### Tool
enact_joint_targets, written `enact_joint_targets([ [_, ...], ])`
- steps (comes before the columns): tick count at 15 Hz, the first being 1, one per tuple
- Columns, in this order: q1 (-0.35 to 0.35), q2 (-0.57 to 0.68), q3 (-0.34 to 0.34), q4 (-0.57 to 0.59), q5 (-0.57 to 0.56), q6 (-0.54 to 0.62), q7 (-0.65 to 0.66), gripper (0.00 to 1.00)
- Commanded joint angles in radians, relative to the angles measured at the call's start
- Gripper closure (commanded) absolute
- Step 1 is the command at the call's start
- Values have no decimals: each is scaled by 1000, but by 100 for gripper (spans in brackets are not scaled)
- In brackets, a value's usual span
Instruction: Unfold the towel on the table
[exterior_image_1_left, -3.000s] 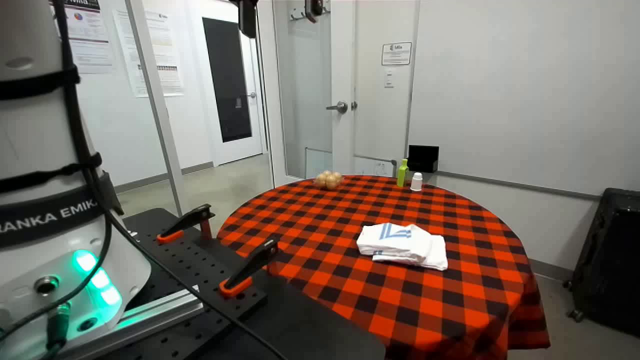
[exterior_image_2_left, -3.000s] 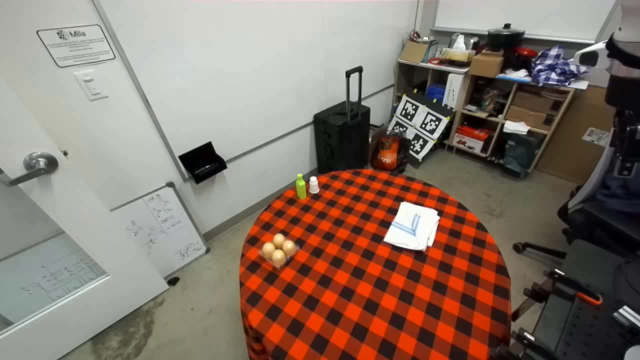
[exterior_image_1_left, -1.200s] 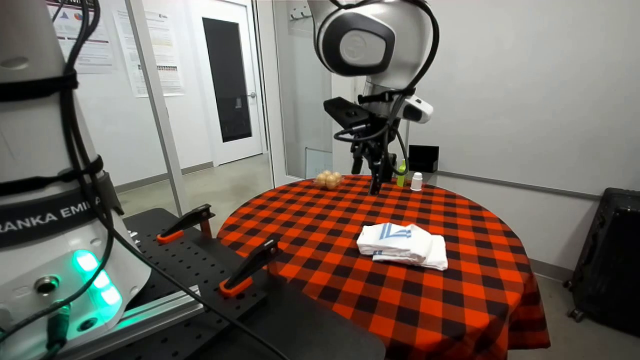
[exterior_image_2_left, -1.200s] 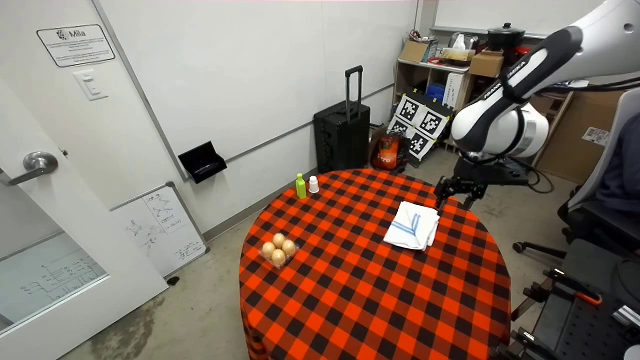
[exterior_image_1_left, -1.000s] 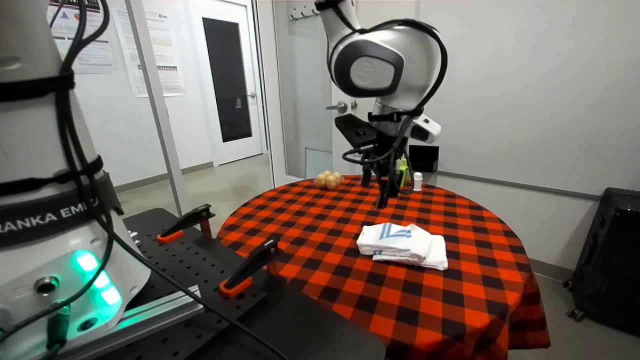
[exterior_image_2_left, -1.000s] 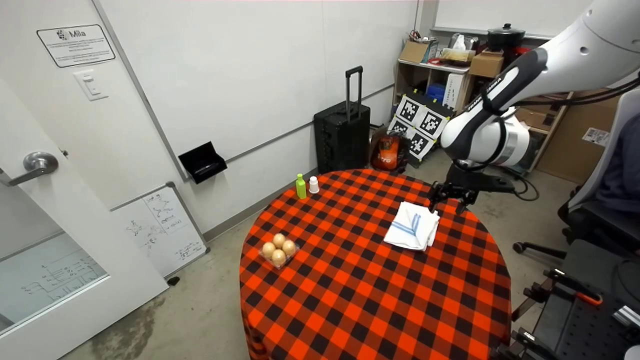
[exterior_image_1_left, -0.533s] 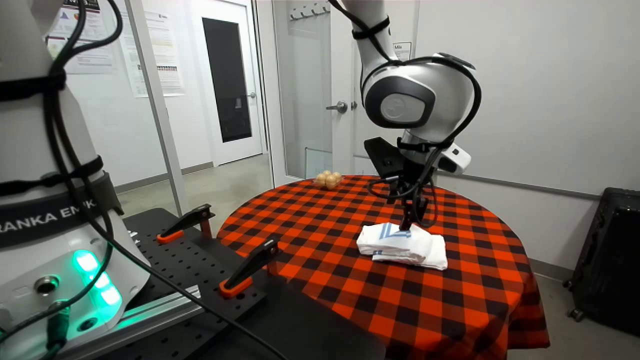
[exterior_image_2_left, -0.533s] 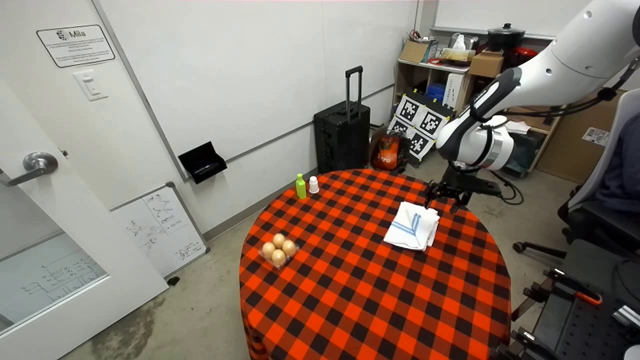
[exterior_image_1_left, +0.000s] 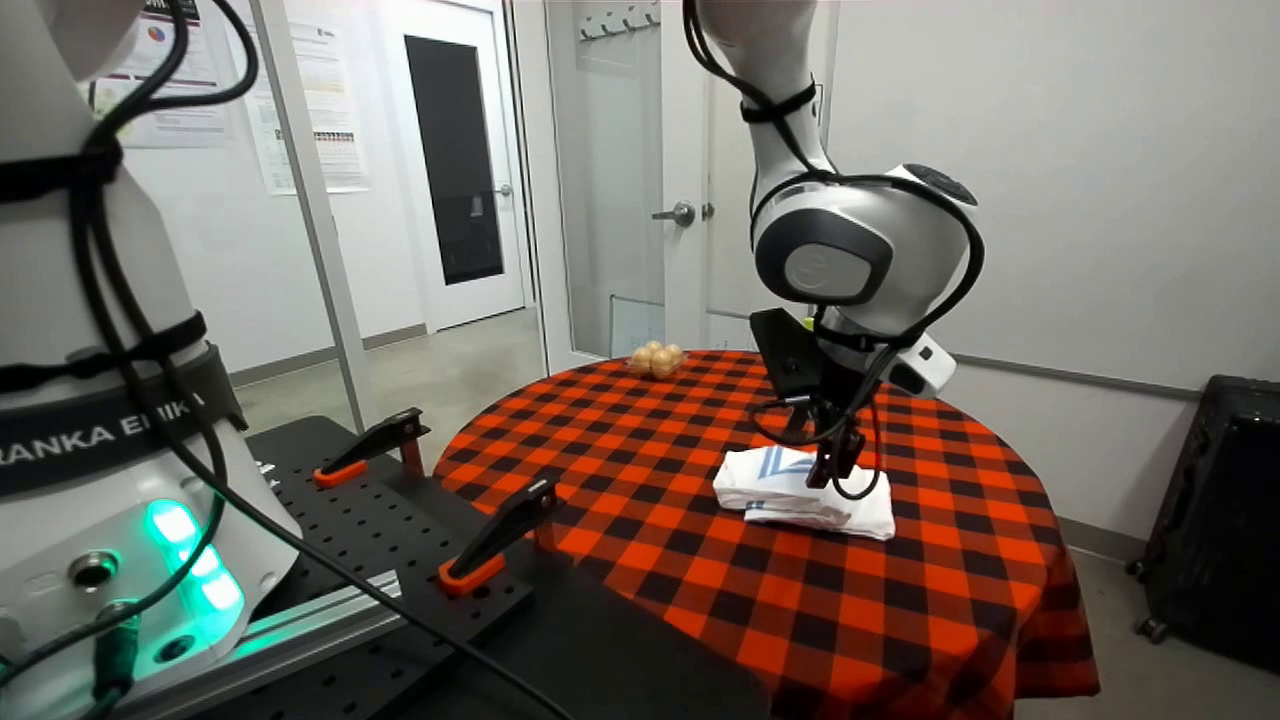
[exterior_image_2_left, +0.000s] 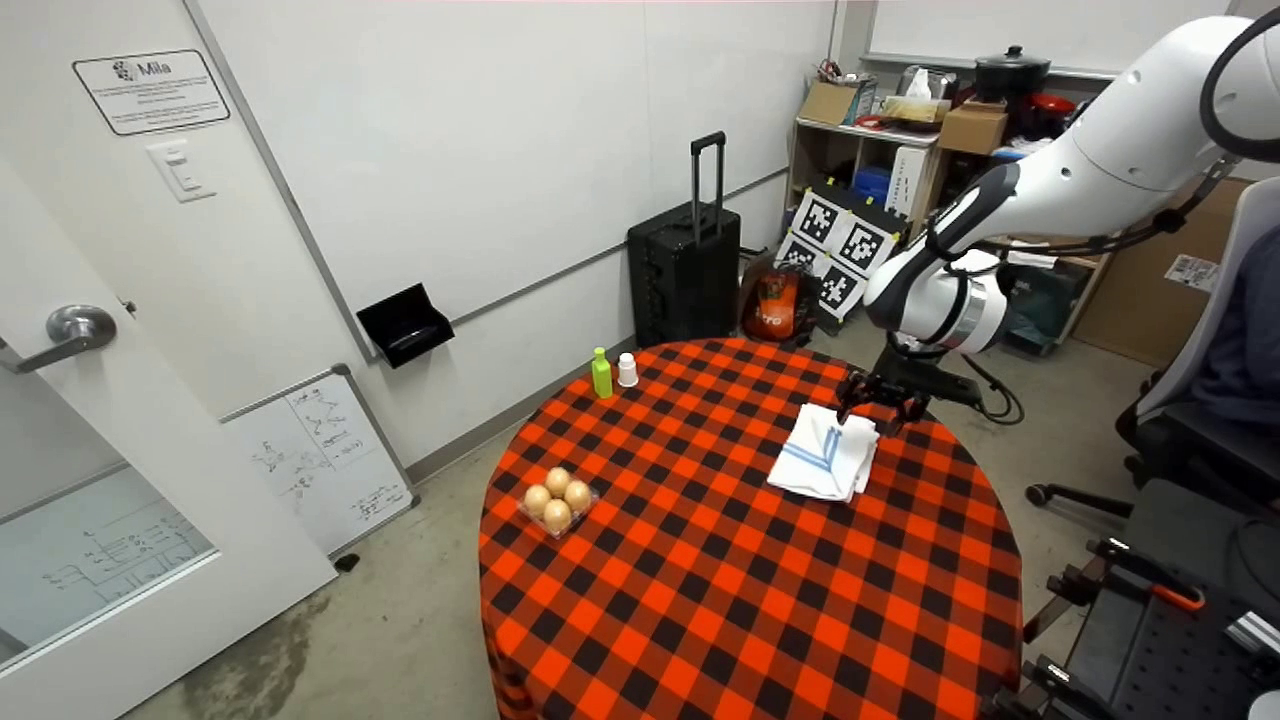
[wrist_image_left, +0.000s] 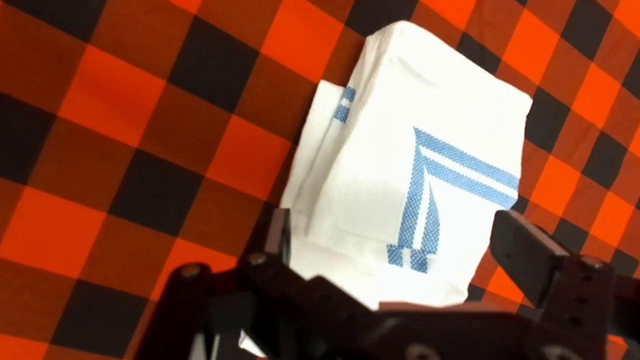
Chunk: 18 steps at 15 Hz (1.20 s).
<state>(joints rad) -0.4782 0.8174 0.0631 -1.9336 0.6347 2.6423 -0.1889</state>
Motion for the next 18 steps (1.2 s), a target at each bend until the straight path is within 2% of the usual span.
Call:
enact_joint_targets([
  [1,-24,54,24,68,21,-26,-6,0],
  [12,-29,127,28,137,9,-46,-3,0],
  [13,-28,131,28,140,7,-47,-3,14],
  [15,-27,137,27,146,6,-51,-4,32],
  [18,-27,147,27,157,6,-59,-4,39],
])
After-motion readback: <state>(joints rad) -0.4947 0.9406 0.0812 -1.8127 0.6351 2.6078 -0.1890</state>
